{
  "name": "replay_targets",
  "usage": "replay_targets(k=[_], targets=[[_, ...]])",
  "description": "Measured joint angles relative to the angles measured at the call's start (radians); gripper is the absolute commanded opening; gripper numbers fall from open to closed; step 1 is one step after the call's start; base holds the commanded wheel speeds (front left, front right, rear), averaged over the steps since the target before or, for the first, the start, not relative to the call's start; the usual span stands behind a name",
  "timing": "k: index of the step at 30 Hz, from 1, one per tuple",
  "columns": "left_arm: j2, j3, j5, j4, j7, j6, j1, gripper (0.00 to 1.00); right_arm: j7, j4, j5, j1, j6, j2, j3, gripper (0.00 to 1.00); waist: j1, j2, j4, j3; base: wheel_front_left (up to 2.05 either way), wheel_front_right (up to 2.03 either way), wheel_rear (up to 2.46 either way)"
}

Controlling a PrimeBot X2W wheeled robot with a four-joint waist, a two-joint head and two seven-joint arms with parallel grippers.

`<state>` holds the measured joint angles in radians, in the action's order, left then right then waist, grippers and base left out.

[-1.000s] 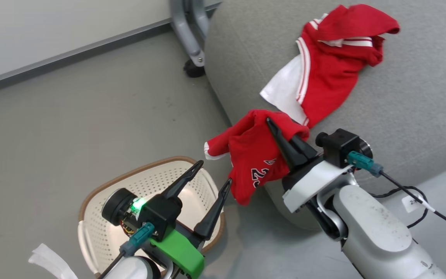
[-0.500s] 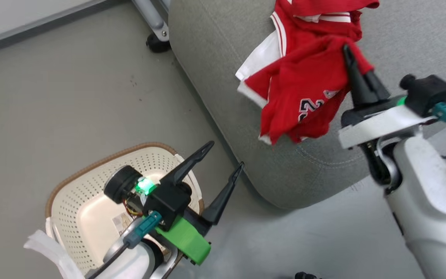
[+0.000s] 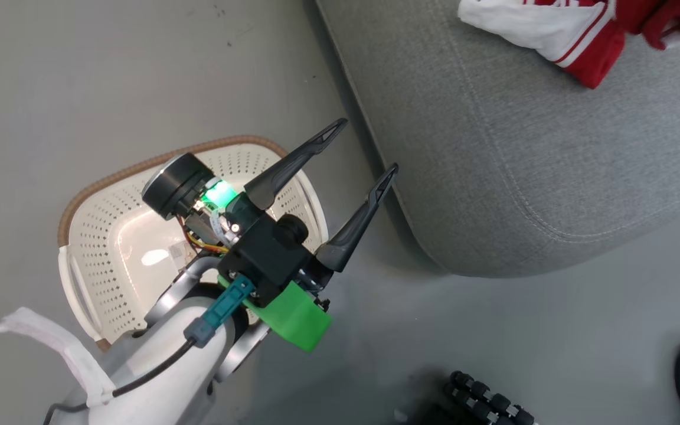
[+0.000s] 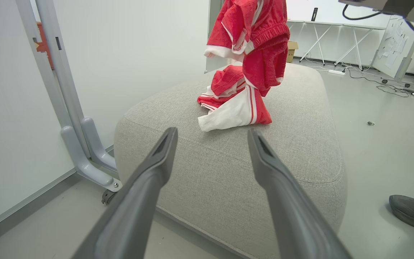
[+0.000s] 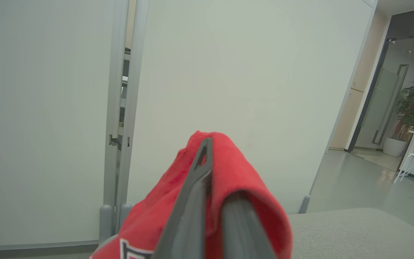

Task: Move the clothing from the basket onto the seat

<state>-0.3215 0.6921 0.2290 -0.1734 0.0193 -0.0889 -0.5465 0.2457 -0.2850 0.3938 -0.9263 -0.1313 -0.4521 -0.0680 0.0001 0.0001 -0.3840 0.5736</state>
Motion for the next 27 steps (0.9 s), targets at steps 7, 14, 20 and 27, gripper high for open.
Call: replay_targets(k=[7, 14, 20, 27], targets=[[0.021, 0.038, -0.021, 0.012, 0.027, -0.016, -0.065, 1.0, -0.024, -0.162, 0.001, -0.088, 0.0, -0.104, -0.055, 0.0, 0.0001, 0.0, 0.075, 0.105, 0.0, 0.0, 0.0], [0.026, 0.06, -0.02, 0.047, 0.043, -0.018, -0.082, 1.0, -0.019, -0.386, 0.007, -0.094, 0.0, -0.058, -0.042, 0.4, 0.0001, 0.0, 0.136, 0.181, 0.0, 0.0, 0.0], [0.024, 0.067, -0.014, 0.072, 0.054, -0.022, -0.09, 1.0, 0.012, -0.463, 0.019, -0.052, 0.0, -0.009, -0.039, 1.0, 0.0002, 0.0, 0.167, 0.194, 0.0, 0.0, 0.0], [0.026, 0.048, 0.008, 0.101, 0.081, 0.001, -0.087, 1.0, 0.017, -0.373, -0.005, 0.066, 0.0, 0.04, -0.089, 1.0, 0.0, 0.0, 0.167, 0.145, 0.0, 0.0, 0.0]])
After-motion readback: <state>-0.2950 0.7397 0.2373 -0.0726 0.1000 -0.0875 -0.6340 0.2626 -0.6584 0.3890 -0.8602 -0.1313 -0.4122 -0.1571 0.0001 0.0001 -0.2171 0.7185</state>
